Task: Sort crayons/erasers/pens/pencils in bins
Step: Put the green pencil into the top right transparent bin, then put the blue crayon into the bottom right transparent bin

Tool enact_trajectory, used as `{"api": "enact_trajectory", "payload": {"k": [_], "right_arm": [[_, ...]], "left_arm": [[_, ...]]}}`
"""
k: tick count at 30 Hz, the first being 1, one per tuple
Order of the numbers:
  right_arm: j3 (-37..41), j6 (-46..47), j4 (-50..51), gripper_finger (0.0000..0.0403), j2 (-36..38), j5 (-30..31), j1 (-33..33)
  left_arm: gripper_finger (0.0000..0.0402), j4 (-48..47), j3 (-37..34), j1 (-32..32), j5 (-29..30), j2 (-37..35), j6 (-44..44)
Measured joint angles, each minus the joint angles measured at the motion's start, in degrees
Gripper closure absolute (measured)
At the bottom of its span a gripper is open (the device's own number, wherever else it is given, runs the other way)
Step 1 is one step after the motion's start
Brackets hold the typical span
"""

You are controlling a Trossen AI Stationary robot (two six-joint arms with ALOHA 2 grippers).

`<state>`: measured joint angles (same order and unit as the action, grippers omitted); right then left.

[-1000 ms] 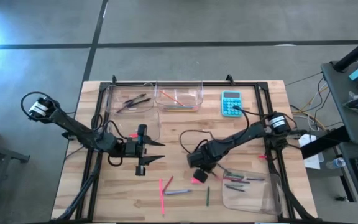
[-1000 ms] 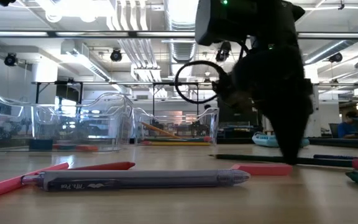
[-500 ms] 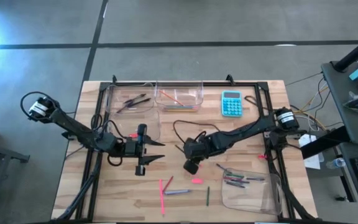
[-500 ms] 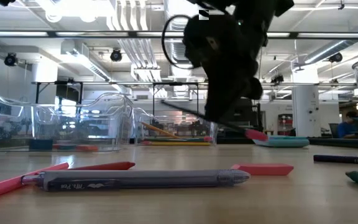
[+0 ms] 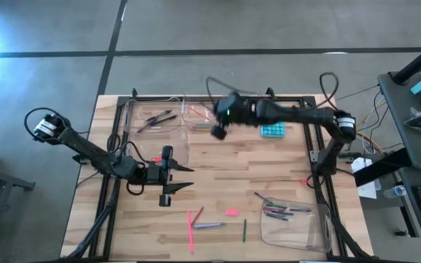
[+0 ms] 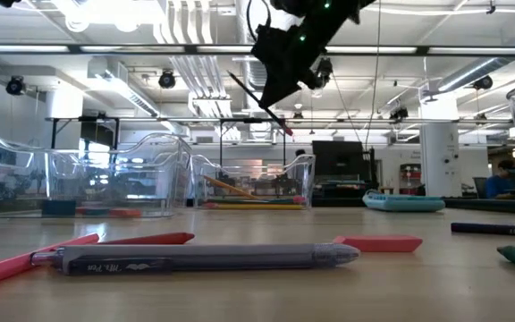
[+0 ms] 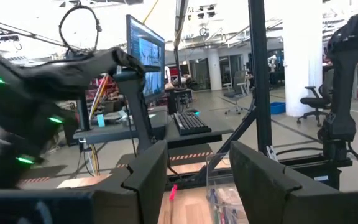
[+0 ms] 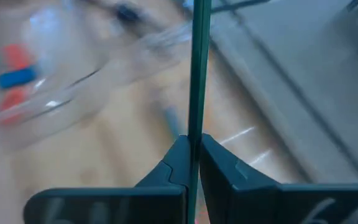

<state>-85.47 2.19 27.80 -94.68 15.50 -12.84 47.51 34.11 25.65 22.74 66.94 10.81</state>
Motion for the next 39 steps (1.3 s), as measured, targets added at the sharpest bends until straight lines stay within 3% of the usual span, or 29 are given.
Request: {"api": "enact_trajectory", "payload": {"k": [9,20,26,30,39], "right_arm": [[-6.08,-10.22,0.7,0.0376,-3.19,-2.76,-9.96],[-7.06,-8.52,7.28,0.023,-2.51,-6.35,-9.87],[-9.07,-3.84,27.5,0.021,0.35,-12.78,-3.87],[-7.68,3.19,37.92,0.0217,2.78,-13.11,3.35],[2.45,17.28,43.25,0.0227,4.27,-13.24,21.63]], "left_arm": [[0.024,-0.02,-0.03,-0.04,0.02,0.0,5.61],[0.024,-0.32,-0.11,-0.07,0.02,-0.11,6.12],[0.024,-0.51,-0.13,-0.07,0.02,-0.2,6.1],[0.024,-0.5,-0.13,-0.07,0.02,-0.22,6.09],[0.024,-0.44,0.0,-0.07,0.02,-0.22,4.59]]}}
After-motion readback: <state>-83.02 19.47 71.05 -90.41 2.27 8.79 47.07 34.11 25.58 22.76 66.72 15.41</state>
